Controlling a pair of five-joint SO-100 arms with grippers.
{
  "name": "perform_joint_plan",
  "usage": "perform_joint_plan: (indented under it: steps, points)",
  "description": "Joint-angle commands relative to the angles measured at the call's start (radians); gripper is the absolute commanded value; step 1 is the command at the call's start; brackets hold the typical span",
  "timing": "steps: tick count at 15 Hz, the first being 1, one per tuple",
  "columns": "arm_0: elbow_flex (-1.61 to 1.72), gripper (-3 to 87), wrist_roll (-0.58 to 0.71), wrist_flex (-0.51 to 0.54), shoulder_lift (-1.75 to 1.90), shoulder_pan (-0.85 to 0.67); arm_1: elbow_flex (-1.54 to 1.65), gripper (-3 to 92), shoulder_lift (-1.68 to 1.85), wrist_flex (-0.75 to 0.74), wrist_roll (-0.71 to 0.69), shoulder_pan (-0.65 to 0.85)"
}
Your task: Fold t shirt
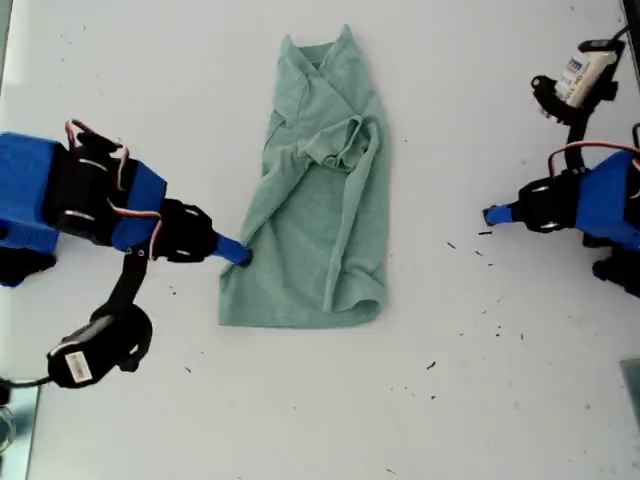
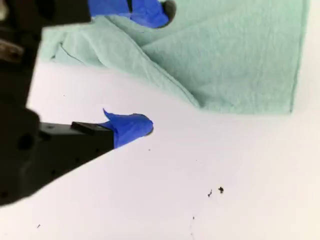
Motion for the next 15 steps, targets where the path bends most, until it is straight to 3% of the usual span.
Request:
perform_joint_plan:
  steps: [1, 3, 5, 6, 7, 9, 11, 15]
  points:
    - [-0.006, 30.8, 0.011, -0.089, -0.089, 0.005, 0.043, 1.7, 0.018, 0.002, 0.008, 0.0]
    - [0.0, 30.5, 0.028, -0.198, -0.212, 0.015, 0.043, 1.7, 0.02, 0.002, 0.008, -0.005]
    - [0.006, 21.5, 0.02, -0.229, -0.285, 0.014, 0.043, 1.7, 0.02, 0.002, 0.008, -0.009]
    - [0.025, 8.8, 0.006, -0.195, -0.232, 0.005, 0.043, 1.7, 0.021, 0.002, 0.006, -0.011]
    - [0.049, 4.3, -0.003, -0.149, -0.12, -0.006, 0.043, 1.7, 0.021, 0.002, 0.006, -0.011]
    - [0.055, 0.7, -0.015, -0.008, 0.129, -0.048, 0.043, 1.7, 0.023, 0.002, 0.006, -0.011]
    - [0.017, -0.2, -0.015, 0.069, 0.285, -0.077, 0.043, 1.7, 0.025, 0.002, 0.005, -0.011]
    - [-0.184, -0.2, 0.015, -0.009, 0.074, -0.04, 0.043, 1.7, 0.026, 0.002, 0.005, -0.014]
